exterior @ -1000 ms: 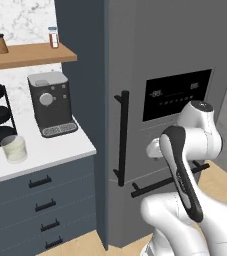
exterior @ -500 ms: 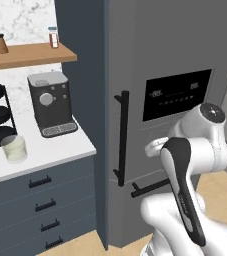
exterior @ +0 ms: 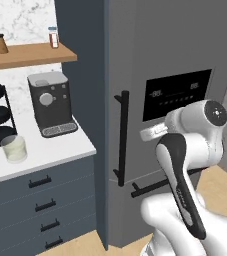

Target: Grab a lemon wedge from the fridge and one ice cube from the ice bowl, and put them in the glass of lemonade.

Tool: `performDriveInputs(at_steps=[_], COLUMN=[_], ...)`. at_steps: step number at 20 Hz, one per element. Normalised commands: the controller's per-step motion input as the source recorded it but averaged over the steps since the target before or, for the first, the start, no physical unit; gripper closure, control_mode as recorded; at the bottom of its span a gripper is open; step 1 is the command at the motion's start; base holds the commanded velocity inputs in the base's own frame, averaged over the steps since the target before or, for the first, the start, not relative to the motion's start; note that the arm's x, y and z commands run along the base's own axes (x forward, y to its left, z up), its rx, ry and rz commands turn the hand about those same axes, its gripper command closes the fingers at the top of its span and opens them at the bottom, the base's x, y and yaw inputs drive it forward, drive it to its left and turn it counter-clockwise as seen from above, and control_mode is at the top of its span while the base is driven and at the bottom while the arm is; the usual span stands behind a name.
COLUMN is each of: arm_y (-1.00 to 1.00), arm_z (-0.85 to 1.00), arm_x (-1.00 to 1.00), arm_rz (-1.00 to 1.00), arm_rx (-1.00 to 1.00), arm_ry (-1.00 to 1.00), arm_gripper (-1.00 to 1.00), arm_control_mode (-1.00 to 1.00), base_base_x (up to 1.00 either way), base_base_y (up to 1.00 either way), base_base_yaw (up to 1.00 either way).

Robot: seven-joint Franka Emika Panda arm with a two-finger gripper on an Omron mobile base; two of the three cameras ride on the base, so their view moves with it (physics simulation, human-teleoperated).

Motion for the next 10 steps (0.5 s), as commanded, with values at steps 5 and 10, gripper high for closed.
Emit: performDriveInputs(at_steps=[5,10], arm_y=[0.15,0.25], arm_z=[0.00,-0.09], arm_x=[0.97,0.72], arm_rz=[0.06,0.00], arm_rx=[-0.03,-0.08], arm_ry=[0.02,0.28], arm_gripper=[-1.00,-1.00], arm_control_mode=[-1.00,-1.00], base_base_x=[0.00,0.00], base_base_y=[0.00,0.00], base_base_yaw=[0.00,0.00])
